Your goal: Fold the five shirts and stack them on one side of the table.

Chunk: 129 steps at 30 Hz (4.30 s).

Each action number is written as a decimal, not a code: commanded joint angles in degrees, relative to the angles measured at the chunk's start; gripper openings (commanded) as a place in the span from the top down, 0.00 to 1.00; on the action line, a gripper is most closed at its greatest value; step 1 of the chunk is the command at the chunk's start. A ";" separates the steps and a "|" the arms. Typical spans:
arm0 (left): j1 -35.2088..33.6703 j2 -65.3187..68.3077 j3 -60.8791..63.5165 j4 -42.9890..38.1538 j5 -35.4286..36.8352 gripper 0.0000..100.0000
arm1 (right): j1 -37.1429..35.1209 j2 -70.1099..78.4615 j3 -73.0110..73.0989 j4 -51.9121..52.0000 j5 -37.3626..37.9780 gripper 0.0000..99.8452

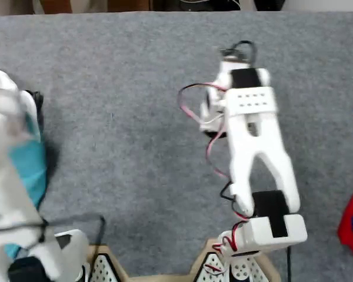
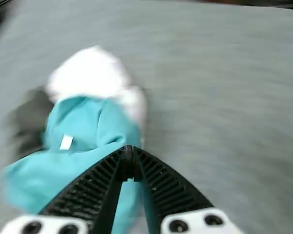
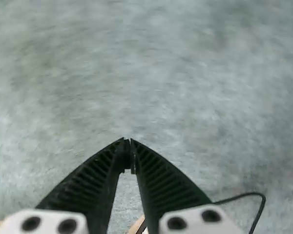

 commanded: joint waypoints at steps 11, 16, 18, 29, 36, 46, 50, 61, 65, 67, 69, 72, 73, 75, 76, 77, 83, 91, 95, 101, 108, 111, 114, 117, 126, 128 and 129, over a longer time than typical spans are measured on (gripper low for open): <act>14.95 -5.14 26.37 -7.82 1.67 0.97 | 19.65 0.31 -2.51 0.53 10.55 0.99; -10.02 -4.97 28.57 -12.75 -1.67 0.82 | 18.95 0.40 -1.27 0.18 10.81 0.99; -18.37 -4.97 30.77 -17.05 -3.78 0.79 | 17.45 0.40 -0.40 0.09 10.81 0.99; -46.77 -4.97 52.57 -47.82 -7.56 0.79 | 13.05 0.40 2.59 0.00 10.55 0.99; -52.22 -4.88 62.59 -53.45 -14.24 0.79 | 13.05 0.40 2.59 0.00 10.55 0.99; -47.47 1.63 78.77 -69.27 -14.33 0.80 | 13.05 0.40 2.59 0.26 10.46 0.99; -48.00 7.52 77.63 -70.51 -14.42 0.88 | 13.23 0.40 2.68 0.53 10.46 0.99; -40.00 8.04 59.87 -48.26 -14.33 0.98 | 13.14 0.40 2.68 0.53 10.37 0.99; -29.45 3.65 52.22 -40.09 -8.88 0.98 | 13.23 0.40 2.68 0.53 10.37 0.99; -23.03 0.31 48.79 -37.27 -5.36 0.98 | 13.49 0.40 2.68 0.53 10.37 0.99; -15.03 -2.95 45.89 -34.37 -3.08 0.98 | 13.49 0.40 2.68 1.49 10.37 0.99; -0.70 -5.93 43.34 -30.42 -0.44 0.98 | 13.49 0.40 2.68 2.90 10.46 0.99; 4.40 -6.46 43.25 -29.63 0.44 0.98 | 13.49 0.40 2.68 2.90 10.64 0.99; 13.98 -6.55 43.69 -29.27 1.93 0.98 | 13.49 0.40 2.68 2.90 10.64 0.99; 18.55 -6.46 44.22 -29.36 2.81 0.98 | 13.49 0.40 2.68 2.90 10.64 0.99; 22.42 -6.11 44.66 -29.54 3.60 0.98 | 13.49 0.31 2.68 2.90 10.73 0.99; 38.95 -3.47 46.42 -33.32 5.01 0.98 | 15.25 0.31 2.68 2.64 10.81 0.99; 43.34 -0.75 45.98 -33.05 16.09 0.82 | 19.91 0.40 2.24 2.55 15.38 0.99; 34.55 -1.27 44.31 -32.26 32.53 0.69 | 19.30 0.04 2.24 2.90 20.92 0.99; 13.80 -4.09 34.90 -23.65 28.04 0.69 | 9.27 -0.04 1.45 6.07 24.44 0.99; -19.43 -8.31 33.14 -11.87 13.45 0.69 | -14.46 -2.51 -0.57 6.33 24.97 0.99; -34.29 -8.31 34.37 -11.69 7.38 0.69 | -26.33 -3.30 -0.57 6.33 24.79 0.99; -47.65 -8.31 39.47 -16.70 3.16 0.69 | -36.18 -3.30 -0.57 6.33 24.44 0.99; -58.11 -8.31 46.07 -23.12 -1.14 0.69 | -43.30 -3.21 -0.66 6.15 22.15 0.96; -68.31 -8.48 58.90 -29.80 -9.85 0.69 | -49.36 -3.21 -0.57 -3.60 10.29 0.63; -68.04 -8.84 60.31 -29.98 -9.85 0.69 | -49.45 -3.12 -0.22 -7.03 6.51 0.64; -68.04 -8.84 60.48 -30.15 -9.85 0.69 | -49.45 -2.77 -0.13 -8.88 4.75 0.64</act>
